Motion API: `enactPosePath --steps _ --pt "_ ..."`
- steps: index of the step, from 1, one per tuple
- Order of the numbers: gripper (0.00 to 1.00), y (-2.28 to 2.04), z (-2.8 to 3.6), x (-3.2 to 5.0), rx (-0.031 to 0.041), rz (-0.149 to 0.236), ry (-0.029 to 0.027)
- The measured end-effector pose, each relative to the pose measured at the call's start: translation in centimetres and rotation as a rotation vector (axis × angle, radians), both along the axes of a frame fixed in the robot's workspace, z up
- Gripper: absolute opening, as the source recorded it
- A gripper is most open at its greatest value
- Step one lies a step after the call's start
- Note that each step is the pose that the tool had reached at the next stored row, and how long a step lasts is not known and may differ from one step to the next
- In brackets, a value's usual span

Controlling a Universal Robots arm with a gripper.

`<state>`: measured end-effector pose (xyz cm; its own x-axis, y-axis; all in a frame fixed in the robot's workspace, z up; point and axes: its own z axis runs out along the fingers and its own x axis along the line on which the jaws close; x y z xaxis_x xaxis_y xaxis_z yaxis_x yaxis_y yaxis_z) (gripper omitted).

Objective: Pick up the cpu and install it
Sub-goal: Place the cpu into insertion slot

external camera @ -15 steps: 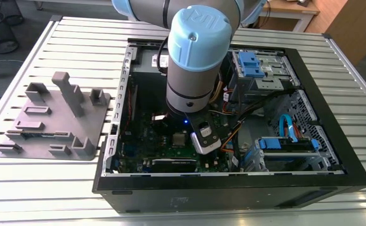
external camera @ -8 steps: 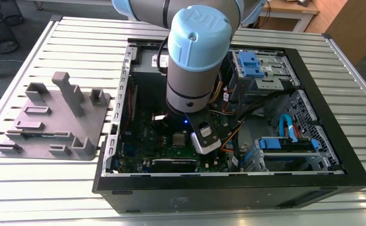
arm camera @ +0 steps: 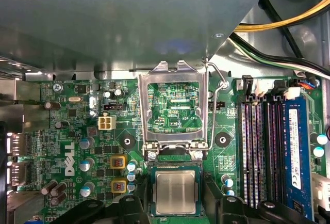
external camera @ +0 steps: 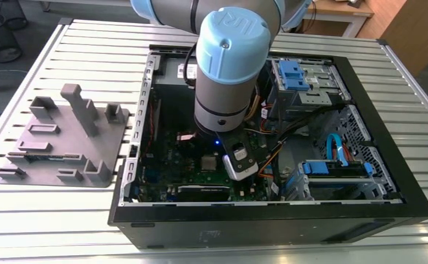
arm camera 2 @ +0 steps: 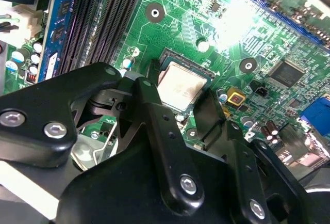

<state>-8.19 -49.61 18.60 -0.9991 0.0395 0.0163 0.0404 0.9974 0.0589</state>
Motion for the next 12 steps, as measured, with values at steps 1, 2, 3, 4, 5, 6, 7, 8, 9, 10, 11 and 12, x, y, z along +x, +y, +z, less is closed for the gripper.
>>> enactPosePath --steps 1,2,3,4,5,6,7,8,9,10,11,12 --pt "0.54 0.0 0.01 0.0 -0.0002 0.0 0.0001" --pt "0.54 0.0 0.01 0.0 -0.0003 0.0 0.0001" --pt "0.54 -0.01 0.04 0.0 -0.0004 0.0 0.0001" --pt "0.54 0.0 0.13 0.0 0.0003 0.0 -0.0002" --pt "0.54 0.02 0.25 0.01 0.0012 0.0 -0.0007" --pt "0.54 0.01 0.42 0.01 0.0005 0.0 -0.0002" --pt "0.54 -0.01 0.56 0.0 -0.0003 0.0 0.0002" --pt "0.54 0.0 0.56 0.01 0.0 0.0 0.0" --pt "0.54 0.0 0.57 0.01 0.0 0.0 0.0" --pt "0.54 0.0 0.57 0.0 0.0001 0.0 0.0" --pt "0.54 0.0 0.58 0.0 0.0001 0.0 0.0" --pt "0.54 0.0 0.6 0.0 -0.0003 0.0 0.0001"
